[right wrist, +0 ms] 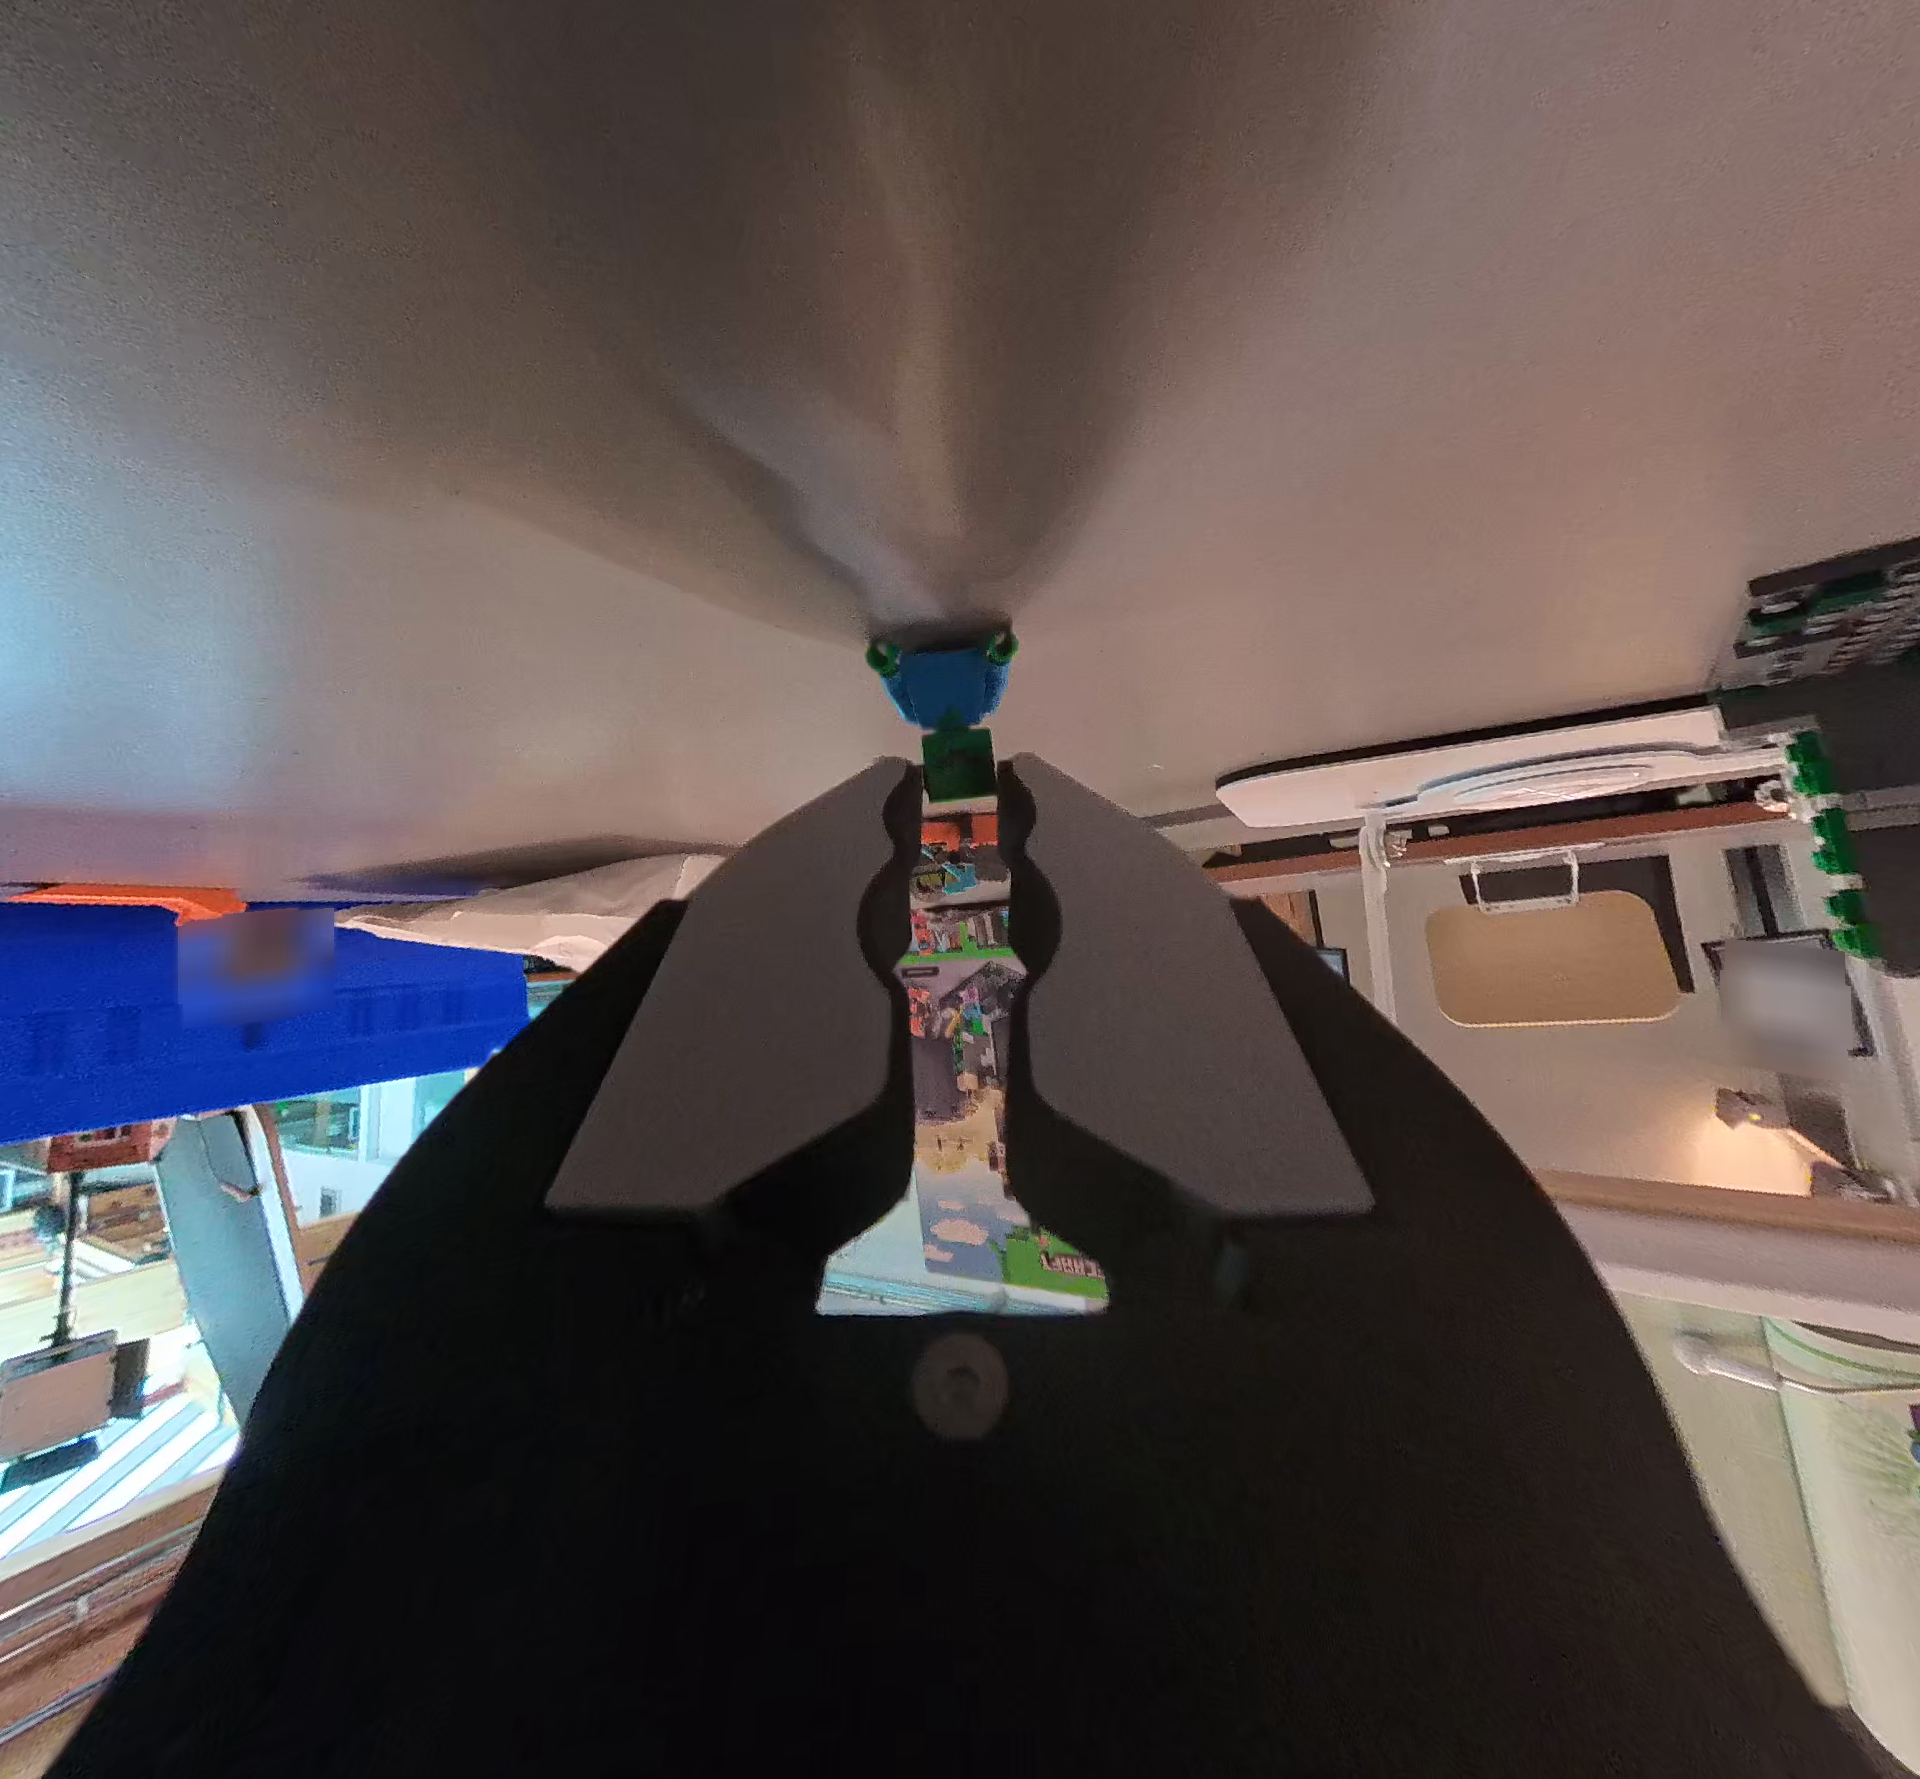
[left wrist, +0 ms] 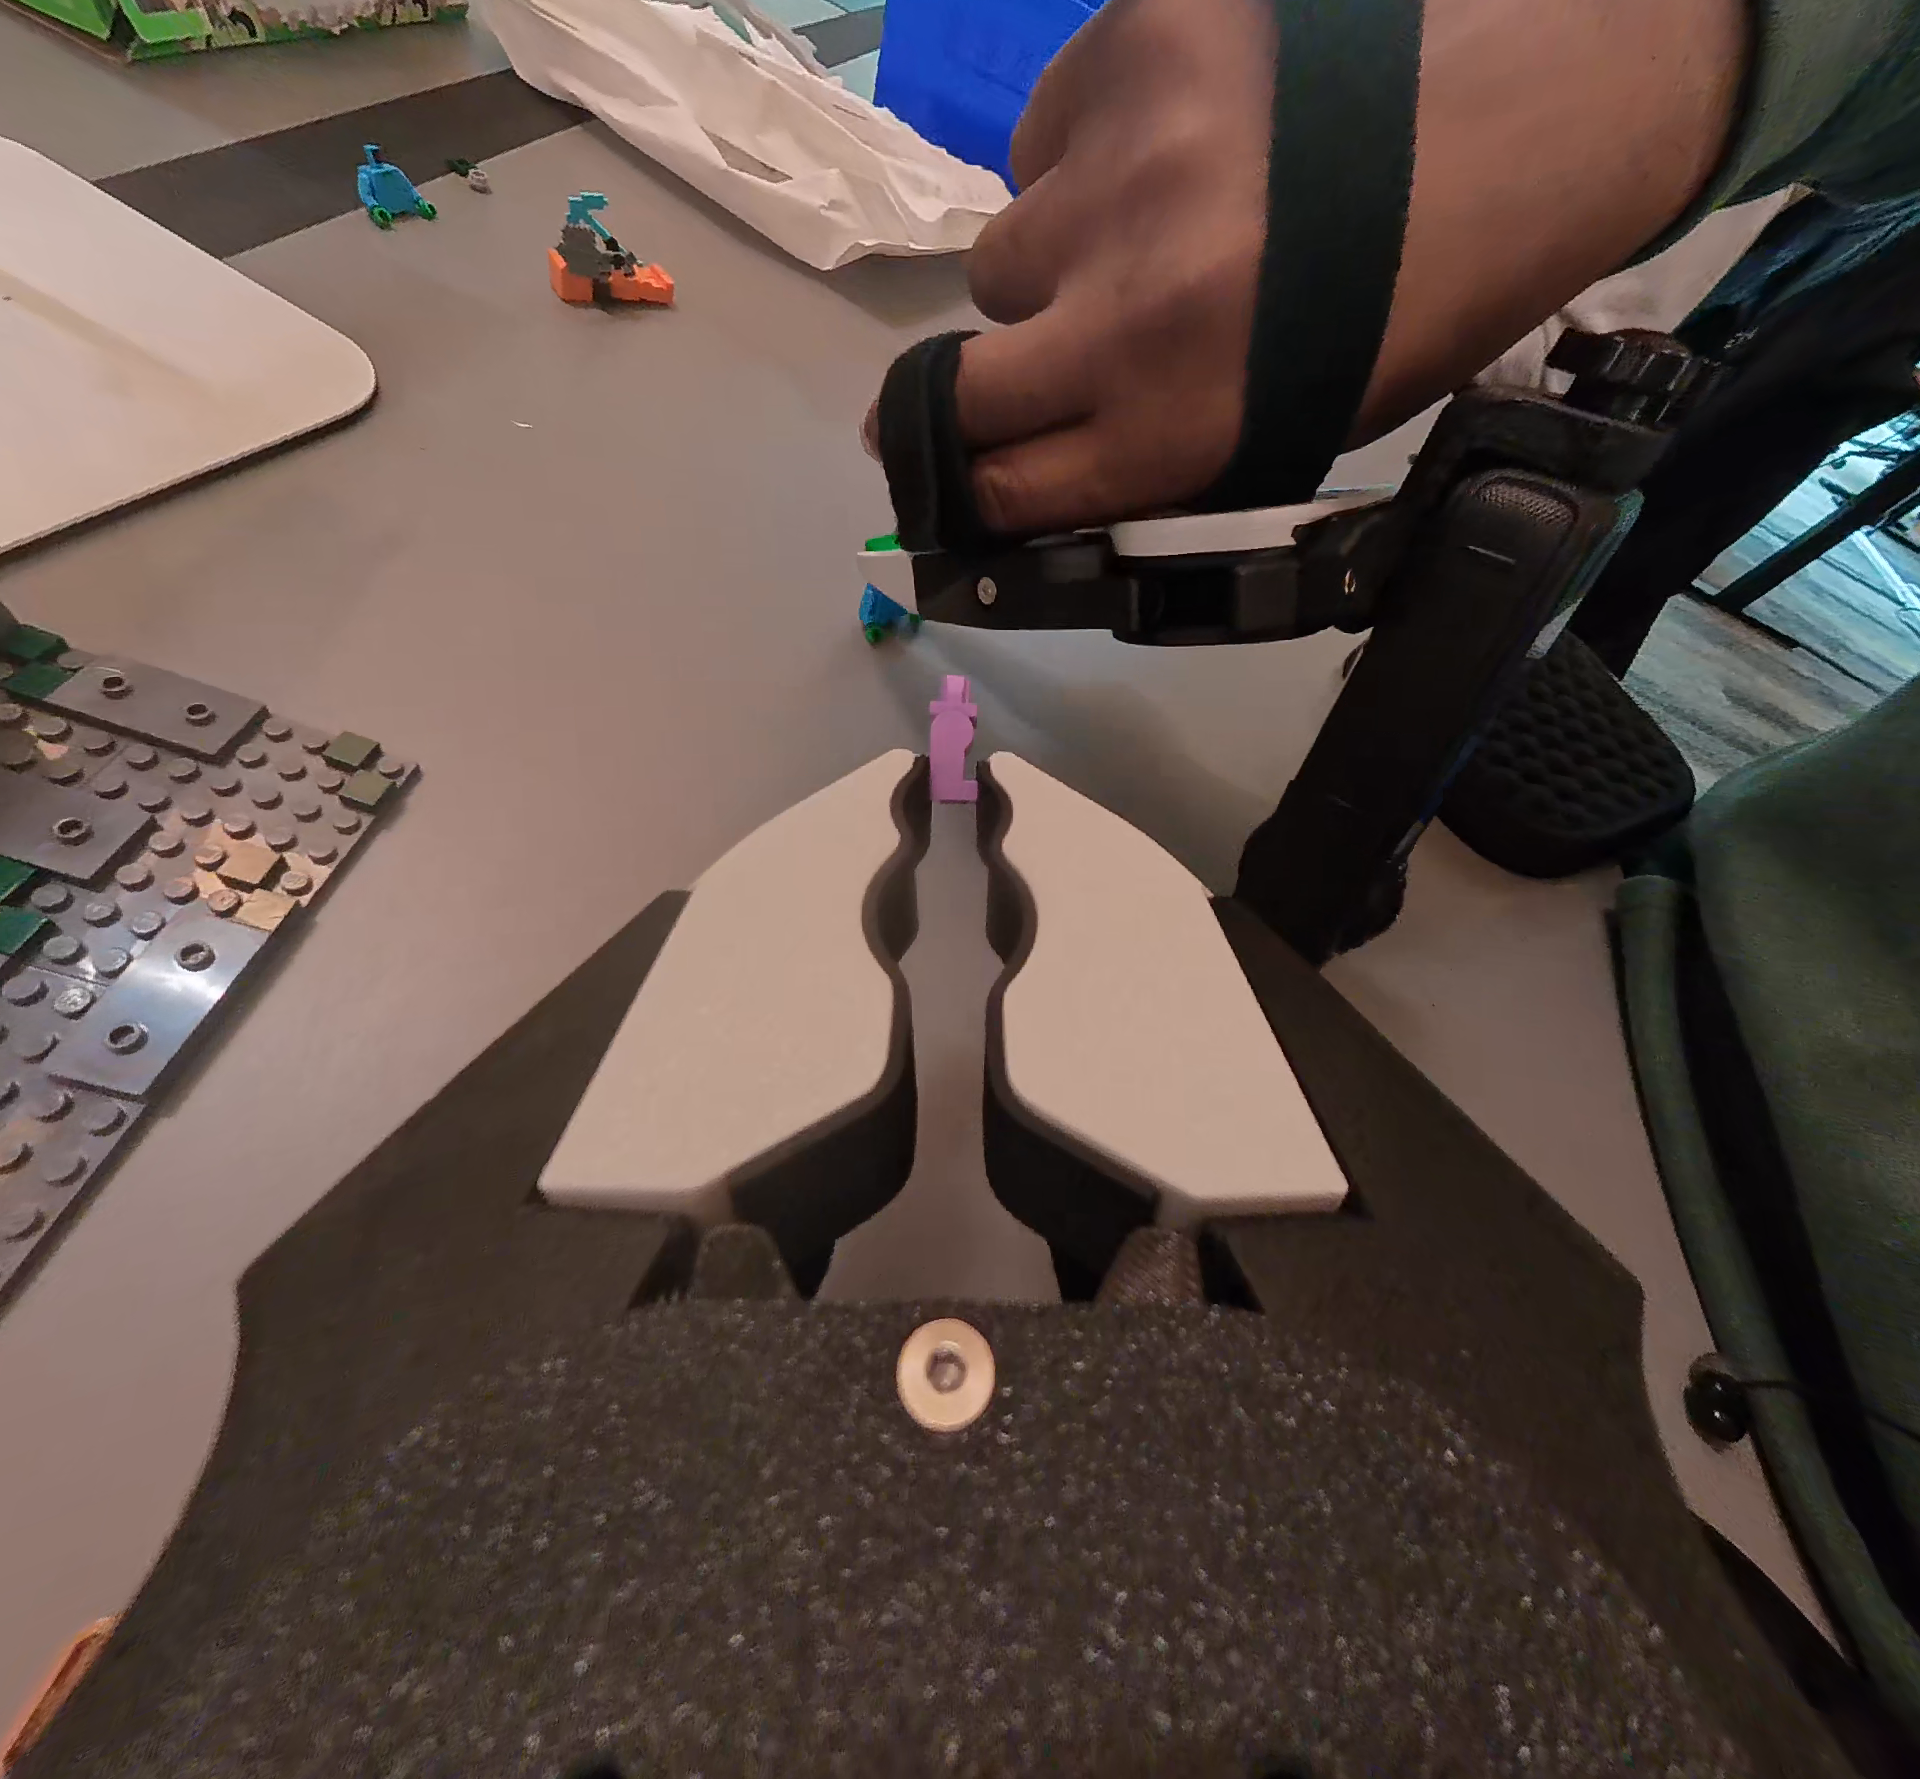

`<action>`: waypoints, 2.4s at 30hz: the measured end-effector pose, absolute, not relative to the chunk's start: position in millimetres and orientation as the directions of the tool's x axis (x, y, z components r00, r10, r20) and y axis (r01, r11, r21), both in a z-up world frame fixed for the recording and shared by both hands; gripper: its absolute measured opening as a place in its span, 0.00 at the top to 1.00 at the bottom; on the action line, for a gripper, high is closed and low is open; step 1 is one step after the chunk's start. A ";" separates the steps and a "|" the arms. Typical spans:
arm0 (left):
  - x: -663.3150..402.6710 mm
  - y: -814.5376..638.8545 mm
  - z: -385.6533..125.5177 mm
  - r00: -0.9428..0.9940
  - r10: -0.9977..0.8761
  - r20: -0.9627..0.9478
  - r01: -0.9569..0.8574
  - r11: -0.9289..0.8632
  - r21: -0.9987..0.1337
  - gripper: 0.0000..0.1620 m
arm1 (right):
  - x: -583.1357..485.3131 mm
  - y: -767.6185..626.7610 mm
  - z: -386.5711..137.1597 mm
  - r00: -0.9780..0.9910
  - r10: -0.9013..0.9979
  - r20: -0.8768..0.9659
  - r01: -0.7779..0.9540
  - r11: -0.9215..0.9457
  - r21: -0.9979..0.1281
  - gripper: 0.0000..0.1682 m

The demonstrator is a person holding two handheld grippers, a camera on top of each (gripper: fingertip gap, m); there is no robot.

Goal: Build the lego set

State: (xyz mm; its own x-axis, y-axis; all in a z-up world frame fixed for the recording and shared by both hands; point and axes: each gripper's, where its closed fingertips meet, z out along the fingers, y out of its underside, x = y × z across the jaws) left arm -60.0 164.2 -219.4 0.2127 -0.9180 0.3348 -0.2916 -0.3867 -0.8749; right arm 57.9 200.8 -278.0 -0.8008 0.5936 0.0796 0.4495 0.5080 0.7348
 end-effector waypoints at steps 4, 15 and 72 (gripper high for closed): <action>-59.4 163.8 -220.0 0.210 -0.918 0.336 -0.294 -0.387 -0.874 0.95 | 55.4 197.5 -278.8 -0.800 0.592 0.098 0.471 0.517 0.715 0.90; -59.6 164.4 -221.5 0.208 -0.915 0.344 -0.291 -0.394 -0.872 0.95 | 34.1 175.1 -249.2 -0.434 0.854 0.287 0.900 0.401 0.169 0.84; -35.6 131.9 -191.1 0.029 -0.939 0.342 -0.210 -0.340 -0.917 0.95 | -37.7 142.3 -177.2 0.095 0.969 -0.227 0.445 -0.246 -0.861 0.92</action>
State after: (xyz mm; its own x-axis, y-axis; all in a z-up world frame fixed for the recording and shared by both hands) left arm -35.6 131.9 -191.1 0.0294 -0.9392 0.3421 -0.2101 -0.3404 -0.9165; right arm -37.7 142.3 -177.2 0.0953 0.9692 -0.2272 0.4454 -0.2457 -0.8610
